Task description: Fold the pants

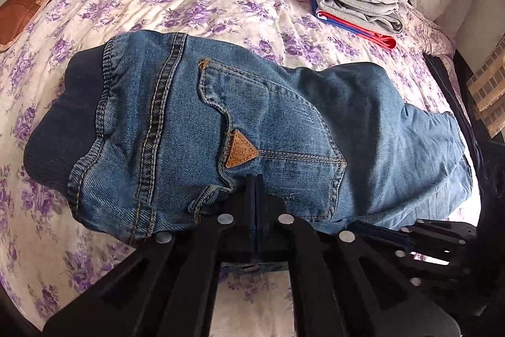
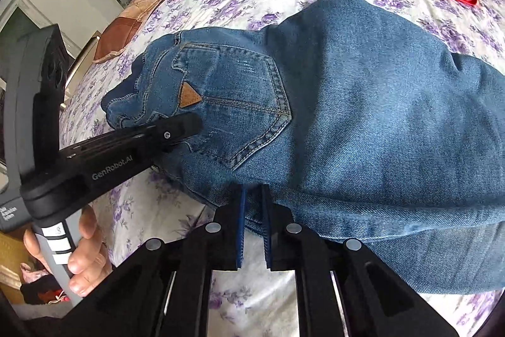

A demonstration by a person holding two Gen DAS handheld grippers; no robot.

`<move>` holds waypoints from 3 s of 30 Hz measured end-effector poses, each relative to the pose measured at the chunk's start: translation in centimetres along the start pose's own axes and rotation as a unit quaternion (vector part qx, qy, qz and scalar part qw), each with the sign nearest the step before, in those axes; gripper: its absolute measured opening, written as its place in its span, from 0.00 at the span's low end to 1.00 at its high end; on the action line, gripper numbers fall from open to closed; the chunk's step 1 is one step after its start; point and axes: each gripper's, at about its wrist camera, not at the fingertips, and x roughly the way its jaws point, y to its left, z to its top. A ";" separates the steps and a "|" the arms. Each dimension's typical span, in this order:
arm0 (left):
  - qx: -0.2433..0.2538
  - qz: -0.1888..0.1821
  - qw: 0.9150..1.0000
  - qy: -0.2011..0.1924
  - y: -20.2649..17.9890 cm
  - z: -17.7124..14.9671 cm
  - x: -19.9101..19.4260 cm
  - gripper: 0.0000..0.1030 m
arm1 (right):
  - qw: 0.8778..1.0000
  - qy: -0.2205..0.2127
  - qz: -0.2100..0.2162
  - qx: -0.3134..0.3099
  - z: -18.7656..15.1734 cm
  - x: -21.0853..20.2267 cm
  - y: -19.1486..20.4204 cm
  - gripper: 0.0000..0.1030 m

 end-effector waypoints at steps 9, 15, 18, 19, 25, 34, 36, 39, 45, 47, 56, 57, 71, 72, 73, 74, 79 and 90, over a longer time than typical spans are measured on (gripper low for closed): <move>0.009 -0.004 1.000 -0.011 0.2 -0.4 -0.1 0.02 | 0.947 -0.160 -0.115 0.254 -2.4 -19.6 -18.1 0.60; 0.006 -0.004 1.000 -0.009 0.2 -0.3 -0.1 0.02 | 0.894 -0.159 -0.129 0.398 -5.4 -21.9 -31.0 0.60; 0.004 -0.003 1.000 -0.006 0.2 -0.2 -0.1 0.02 | 0.888 -0.160 -0.114 0.416 -5.5 -20.6 -33.5 0.59; 0.003 -0.003 1.000 -0.005 0.2 -0.2 -0.1 0.02 | 0.886 -0.162 -0.111 0.419 -5.4 -20.2 -34.1 0.58; 0.001 -0.002 1.000 0.001 0.3 0.0 0.0 0.02 | 0.888 -0.153 -0.097 0.423 -4.0 -18.5 -35.6 0.58; 0.001 -0.001 1.000 0.001 0.2 0.1 0.0 0.02 | 0.874 -0.166 -0.122 0.440 -3.3 -16.6 -37.5 0.10; 0.002 -0.001 1.000 0.003 0.2 0.1 0.0 0.02 | 0.857 -0.204 -0.098 0.462 -4.1 -17.7 -37.1 0.07; 0.003 -0.003 1.000 0.007 0.4 0.3 0.1 0.02 | 0.854 -0.262 -0.087 0.440 -4.7 -21.6 -34.4 0.07; 0.027 -0.006 1.000 0.009 0.2 0.3 0.1 0.02 | 0.857 -0.314 -0.092 0.398 -8.6 -27.9 -28.4 0.07; 0.036 -0.010 0.999 0.014 0.1 0.5 0.1 0.02 | 0.859 -0.303 -0.113 0.397 -10.2 -27.8 -28.0 0.07; 0.056 -0.012 0.998 0.028 -0.1 0.7 0.2 0.02 | 0.838 -0.216 -0.097 0.492 -16.5 -19.4 -34.2 0.07; 0.057 -0.010 0.998 0.031 -0.1 0.8 0.2 0.02 | 0.841 -0.217 -0.101 0.486 -16.4 -19.5 -34.0 0.07; 0.128 -0.098 0.985 0.053 -7.8 1.0 -1.6 0.01 | 0.853 -0.221 -0.366 0.301 -12.5 -26.8 -26.5 0.45; 0.134 -0.096 0.984 0.069 -8.5 0.9 -0.2 0.01 | 0.864 -0.226 -0.352 0.278 -11.7 -26.8 -25.7 0.46; 0.132 -0.095 0.983 0.090 -8.9 0.7 1.4 0.01 | 0.881 -0.224 -0.329 0.255 -10.6 -26.4 -24.8 0.46; 0.125 -0.094 0.981 0.114 -9.0 0.3 3.0 0.01 | 0.900 -0.217 -0.300 0.228 -9.2 -25.6 -23.7 0.46; 0.110 -0.120 0.981 0.103 -7.3 -1.3 3.4 0.03 | 0.979 -0.139 -0.145 0.041 -0.2 -17.8 -15.6 0.47; 0.110 -0.105 0.983 0.101 -7.3 -1.8 3.1 0.01 | 0.981 0.034 -0.090 -0.166 13.3 -1.7 -3.8 0.47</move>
